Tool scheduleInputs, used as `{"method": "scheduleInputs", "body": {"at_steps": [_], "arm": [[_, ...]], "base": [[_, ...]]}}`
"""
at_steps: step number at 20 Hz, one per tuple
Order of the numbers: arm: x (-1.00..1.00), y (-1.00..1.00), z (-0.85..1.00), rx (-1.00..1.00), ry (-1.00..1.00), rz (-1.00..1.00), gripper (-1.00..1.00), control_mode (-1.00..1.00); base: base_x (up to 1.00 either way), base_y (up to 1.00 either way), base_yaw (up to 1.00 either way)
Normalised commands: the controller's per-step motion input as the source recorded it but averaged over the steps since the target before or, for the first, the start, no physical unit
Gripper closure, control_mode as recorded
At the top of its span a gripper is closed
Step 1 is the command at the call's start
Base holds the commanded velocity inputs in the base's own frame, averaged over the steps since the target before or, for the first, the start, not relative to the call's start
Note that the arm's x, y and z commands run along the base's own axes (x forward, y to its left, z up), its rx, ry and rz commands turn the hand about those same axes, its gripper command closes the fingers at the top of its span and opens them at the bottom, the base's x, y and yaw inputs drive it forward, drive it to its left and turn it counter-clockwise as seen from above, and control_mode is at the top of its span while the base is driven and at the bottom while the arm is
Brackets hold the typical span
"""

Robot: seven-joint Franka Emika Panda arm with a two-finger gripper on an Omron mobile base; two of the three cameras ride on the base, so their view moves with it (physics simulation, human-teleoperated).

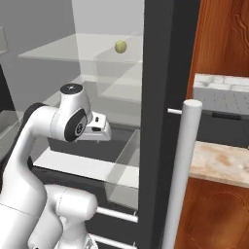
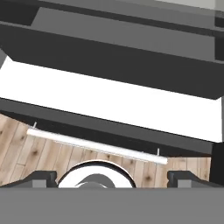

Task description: Place one lemon and one steak in each tupperware on the nearby counter, to pack two identical lunches.

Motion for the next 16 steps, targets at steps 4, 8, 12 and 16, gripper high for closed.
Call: {"method": "scheduleInputs", "body": {"at_steps": [4, 8, 12, 16], "arm": [[0.00, 0.00, 0.00, 0.00, -0.01, 0.00, -1.00, -1.00], [-0.10, 0.00, 0.30, 0.00, -0.21, 0.00, -1.00, -1.00], [-0.17, 0.00, 0.68, 0.00, -0.36, 0.00, -1.00, -1.00], [-0.04, 0.00, 0.60, 0.00, -0.33, -0.04, -1.00, -1.00]], "base": [[0.32, 0.00, -0.04], [0.00, 0.00, 0.00], [0.00, 0.00, 0.00], [0.00, 0.00, 0.00]]}}
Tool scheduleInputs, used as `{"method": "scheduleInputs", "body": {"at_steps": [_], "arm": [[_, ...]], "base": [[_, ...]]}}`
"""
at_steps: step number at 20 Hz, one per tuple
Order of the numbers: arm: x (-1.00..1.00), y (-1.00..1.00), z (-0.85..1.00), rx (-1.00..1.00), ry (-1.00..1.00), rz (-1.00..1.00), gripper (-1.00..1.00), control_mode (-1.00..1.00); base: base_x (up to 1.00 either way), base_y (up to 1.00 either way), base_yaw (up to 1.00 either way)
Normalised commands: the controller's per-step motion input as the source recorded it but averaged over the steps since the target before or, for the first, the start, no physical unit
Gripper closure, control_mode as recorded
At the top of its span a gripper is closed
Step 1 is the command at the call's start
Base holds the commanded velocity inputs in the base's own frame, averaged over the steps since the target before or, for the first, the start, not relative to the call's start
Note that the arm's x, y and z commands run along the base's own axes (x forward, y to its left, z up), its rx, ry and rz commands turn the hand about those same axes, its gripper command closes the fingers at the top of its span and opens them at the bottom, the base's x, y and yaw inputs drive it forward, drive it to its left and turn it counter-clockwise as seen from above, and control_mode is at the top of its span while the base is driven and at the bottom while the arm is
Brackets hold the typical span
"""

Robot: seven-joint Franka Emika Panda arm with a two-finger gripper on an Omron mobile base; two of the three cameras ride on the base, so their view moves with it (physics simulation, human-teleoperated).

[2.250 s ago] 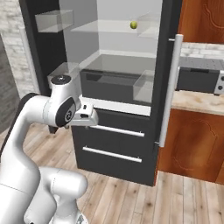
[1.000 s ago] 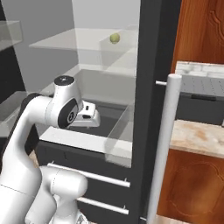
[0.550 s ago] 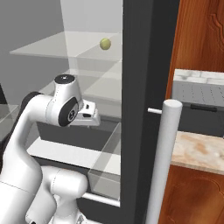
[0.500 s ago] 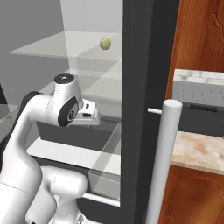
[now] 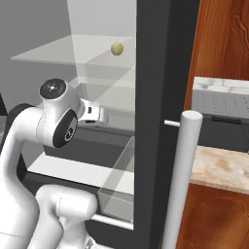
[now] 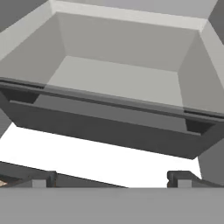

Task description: Place one lemon and one steak in each tupperware on the nearby counter, to pack two identical lunches.

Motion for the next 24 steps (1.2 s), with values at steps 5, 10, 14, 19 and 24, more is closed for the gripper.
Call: {"method": "scheduleInputs", "body": {"at_steps": [5, 10, 14, 19, 24], "arm": [[0.00, 0.01, 0.78, 0.05, -0.20, -0.12, -1.00, -1.00], [0.00, 0.00, 0.71, 0.13, -0.05, -0.17, -1.00, -1.00], [0.00, 0.00, 0.57, 0.17, -0.01, -0.19, -1.00, -1.00], [0.00, 0.00, 0.40, 0.05, -0.07, -0.08, -1.00, -1.00], [0.32, -0.17, 0.13, 0.01, -0.01, 0.00, -1.00, -1.00]], "base": [[0.00, 0.00, 0.00], [0.00, 0.00, 0.00], [0.00, 0.00, 0.00], [0.00, 0.00, 0.00], [0.00, 0.00, 0.00]]}}
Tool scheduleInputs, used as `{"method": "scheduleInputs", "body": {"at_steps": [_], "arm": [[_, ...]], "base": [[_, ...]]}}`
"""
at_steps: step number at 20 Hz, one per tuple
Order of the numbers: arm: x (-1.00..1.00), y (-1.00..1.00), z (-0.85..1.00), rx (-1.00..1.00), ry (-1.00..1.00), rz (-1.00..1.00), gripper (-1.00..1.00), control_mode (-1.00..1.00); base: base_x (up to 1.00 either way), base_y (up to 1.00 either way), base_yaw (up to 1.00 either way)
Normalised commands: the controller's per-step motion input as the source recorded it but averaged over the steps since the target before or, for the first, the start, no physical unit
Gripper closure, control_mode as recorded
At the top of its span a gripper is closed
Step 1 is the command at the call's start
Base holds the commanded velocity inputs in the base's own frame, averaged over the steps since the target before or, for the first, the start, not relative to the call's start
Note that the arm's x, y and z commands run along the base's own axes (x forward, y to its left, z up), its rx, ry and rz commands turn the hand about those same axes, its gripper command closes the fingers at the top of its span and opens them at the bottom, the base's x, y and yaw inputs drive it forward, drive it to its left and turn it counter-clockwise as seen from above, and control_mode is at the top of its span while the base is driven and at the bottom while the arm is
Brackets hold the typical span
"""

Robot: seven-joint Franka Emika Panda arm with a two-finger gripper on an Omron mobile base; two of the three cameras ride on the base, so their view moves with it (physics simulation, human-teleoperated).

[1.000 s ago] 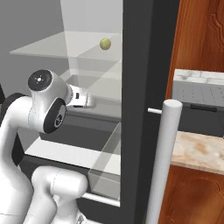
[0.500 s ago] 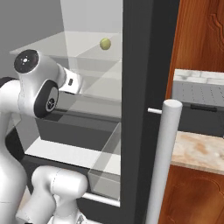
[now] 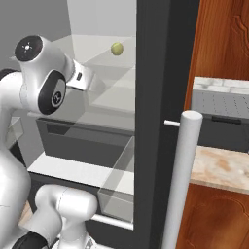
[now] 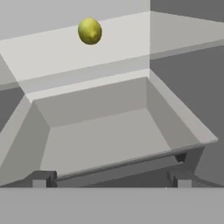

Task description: Place one lemon and one steak in each tupperware on the nearby counter, to pack two identical lunches.

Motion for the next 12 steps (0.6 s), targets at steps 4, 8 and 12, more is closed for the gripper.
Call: {"method": "scheduleInputs", "body": {"at_steps": [4, 8, 12], "arm": [[0.48, -0.15, 0.13, 0.00, 0.00, 0.02, -1.00, -1.00], [0.42, -0.01, 0.28, 0.00, 0.00, 0.00, -1.00, -1.00], [0.30, -0.01, 0.27, -0.01, 0.00, 0.00, -1.00, -1.00]], "base": [[0.00, 0.00, 0.00], [0.00, 0.00, 0.00], [0.00, 0.00, 0.00]]}}
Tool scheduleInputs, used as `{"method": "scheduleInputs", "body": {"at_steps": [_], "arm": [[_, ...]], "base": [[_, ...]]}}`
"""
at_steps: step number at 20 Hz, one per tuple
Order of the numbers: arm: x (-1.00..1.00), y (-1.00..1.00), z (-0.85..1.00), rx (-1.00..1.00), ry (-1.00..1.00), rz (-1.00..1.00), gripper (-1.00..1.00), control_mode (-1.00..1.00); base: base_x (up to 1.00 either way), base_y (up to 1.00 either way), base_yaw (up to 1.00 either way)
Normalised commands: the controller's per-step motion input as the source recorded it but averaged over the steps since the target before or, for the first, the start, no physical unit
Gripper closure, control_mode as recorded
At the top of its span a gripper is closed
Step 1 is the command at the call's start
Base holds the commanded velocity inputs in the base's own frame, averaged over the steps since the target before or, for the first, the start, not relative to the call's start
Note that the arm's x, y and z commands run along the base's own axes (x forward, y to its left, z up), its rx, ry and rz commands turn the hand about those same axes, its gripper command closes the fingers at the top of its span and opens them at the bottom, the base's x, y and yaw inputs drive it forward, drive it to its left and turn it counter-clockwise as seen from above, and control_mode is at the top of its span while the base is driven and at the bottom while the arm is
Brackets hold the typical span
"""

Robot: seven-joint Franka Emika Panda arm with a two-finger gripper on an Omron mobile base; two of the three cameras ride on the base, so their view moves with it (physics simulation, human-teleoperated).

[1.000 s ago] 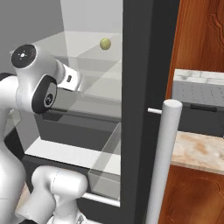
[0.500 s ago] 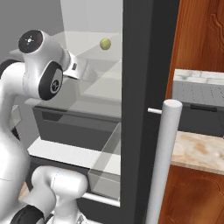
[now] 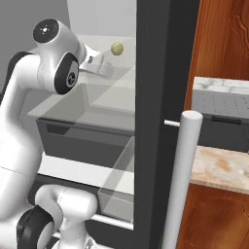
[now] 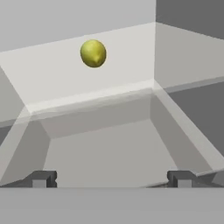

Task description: Place one lemon and one steak in each tupperware on the nearby counter, to pack two identical lunches.

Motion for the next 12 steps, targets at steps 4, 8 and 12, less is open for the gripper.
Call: {"method": "scheduleInputs", "body": {"at_steps": [4, 8, 12], "arm": [[0.19, -0.01, 0.25, -0.06, 0.00, 0.01, -1.00, -1.00], [0.19, -0.15, 0.07, -0.12, 0.00, 0.07, -1.00, -1.00], [0.24, -0.09, 0.00, -0.11, -0.01, 0.14, -1.00, -1.00]], "base": [[0.00, 0.00, 0.00], [0.00, 0.00, 0.00], [0.00, 0.00, 0.00]]}}
